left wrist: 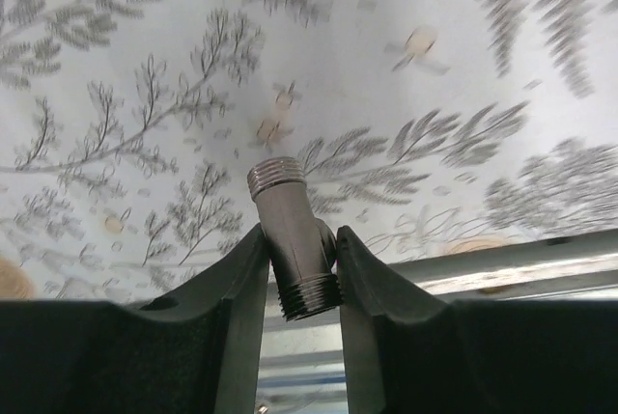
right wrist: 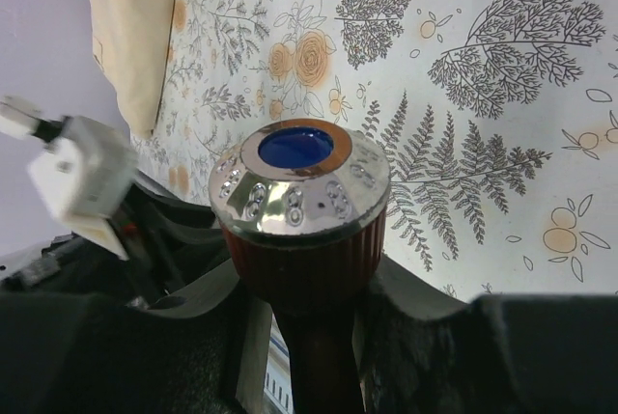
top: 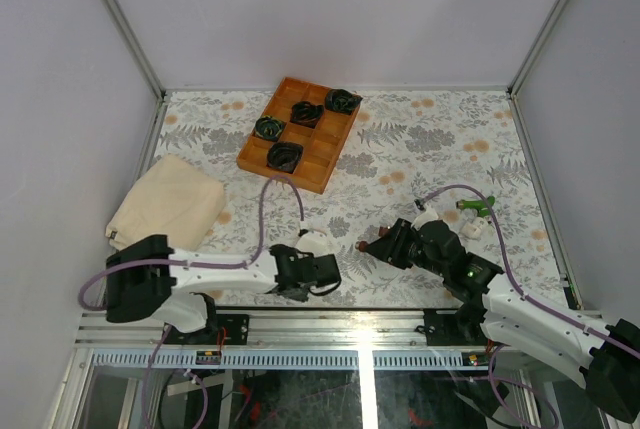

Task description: Install the water faucets

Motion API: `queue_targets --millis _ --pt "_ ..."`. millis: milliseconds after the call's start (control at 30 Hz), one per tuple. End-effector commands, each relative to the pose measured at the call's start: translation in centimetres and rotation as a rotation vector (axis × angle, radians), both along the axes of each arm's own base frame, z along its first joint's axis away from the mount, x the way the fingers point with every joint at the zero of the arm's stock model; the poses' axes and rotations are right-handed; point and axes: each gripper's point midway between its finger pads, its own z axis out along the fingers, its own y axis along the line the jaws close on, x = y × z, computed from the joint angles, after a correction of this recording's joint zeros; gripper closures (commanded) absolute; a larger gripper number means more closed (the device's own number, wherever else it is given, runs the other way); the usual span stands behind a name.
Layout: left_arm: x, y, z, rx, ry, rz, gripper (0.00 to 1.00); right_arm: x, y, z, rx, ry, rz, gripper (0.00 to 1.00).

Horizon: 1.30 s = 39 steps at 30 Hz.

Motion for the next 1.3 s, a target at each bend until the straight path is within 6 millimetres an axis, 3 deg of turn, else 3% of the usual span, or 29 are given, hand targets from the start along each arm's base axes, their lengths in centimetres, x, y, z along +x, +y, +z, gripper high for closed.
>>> queue_targets --millis 0,100,167,267,367,500,667,900,1133,1267 --pt "4.4 -3.9 2.8 -0.315 -0.159 0.056 0.82 1.3 0.1 1.3 0.029 -0.058 -0.046 1.00" --pt "8.2 -5.5 4.1 -0.498 -0.235 0.102 0.82 1.4 0.4 1.2 0.026 -0.058 -0.030 0.99" --pt "10.2 -6.3 5.3 -0.529 -0.317 0.086 0.82 1.3 0.7 1.1 0.012 -0.051 -0.008 1.00" --pt "12.0 -7.1 5.6 -0.549 -0.414 0.064 0.80 1.2 0.8 0.8 -0.003 -0.036 0.003 1.00" --pt "12.7 -7.7 4.6 -0.573 -0.451 0.072 0.80 1.3 0.8 0.8 0.001 -0.038 0.000 1.00" --pt "12.3 -7.9 3.9 -0.542 -0.492 0.047 0.79 1.3 0.6 0.9 -0.002 -0.040 -0.008 1.00" --pt "10.6 -7.7 1.3 -0.386 -0.528 -0.033 0.78 1.5 0.3 0.7 -0.008 -0.043 -0.030 1.00" --pt "8.4 -7.2 -1.5 -0.325 -0.523 -0.038 0.71 1.6 0.3 0.7 -0.006 -0.042 -0.031 1.00" --pt "7.2 -6.5 -2.4 -0.303 -0.496 -0.022 0.60 1.6 0.2 0.8 -0.002 -0.047 -0.038 0.99" --pt "7.0 -6.5 -1.7 -0.319 -0.486 -0.022 0.58 1.5 0.2 0.9 0.003 -0.049 -0.039 0.99"
